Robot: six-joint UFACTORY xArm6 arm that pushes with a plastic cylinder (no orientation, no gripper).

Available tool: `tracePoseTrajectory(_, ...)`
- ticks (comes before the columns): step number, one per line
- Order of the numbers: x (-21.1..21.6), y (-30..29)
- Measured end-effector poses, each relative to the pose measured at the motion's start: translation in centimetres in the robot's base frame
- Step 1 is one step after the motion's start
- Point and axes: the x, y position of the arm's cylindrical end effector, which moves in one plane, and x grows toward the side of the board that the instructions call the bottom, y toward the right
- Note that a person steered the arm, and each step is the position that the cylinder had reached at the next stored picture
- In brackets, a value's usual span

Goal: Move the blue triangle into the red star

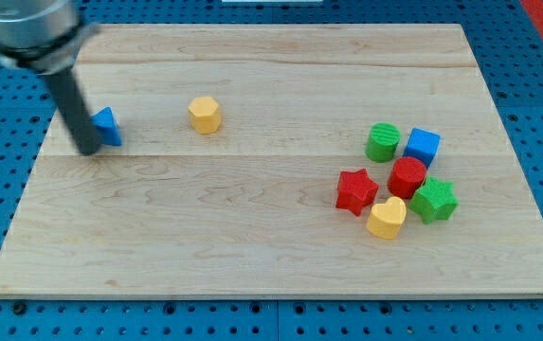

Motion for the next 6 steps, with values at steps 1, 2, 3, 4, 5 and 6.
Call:
tracePoseTrajectory(1,-1.6,-3.4)
tracePoseTrajectory(2,-4.0,4.1)
tracePoseTrajectory(3,-0.3,14.6)
tracePoseTrajectory(4,3.2,24.3)
tracePoseTrajectory(5,5.1,32.8)
tracePoseTrajectory(6,4.1,18.8)
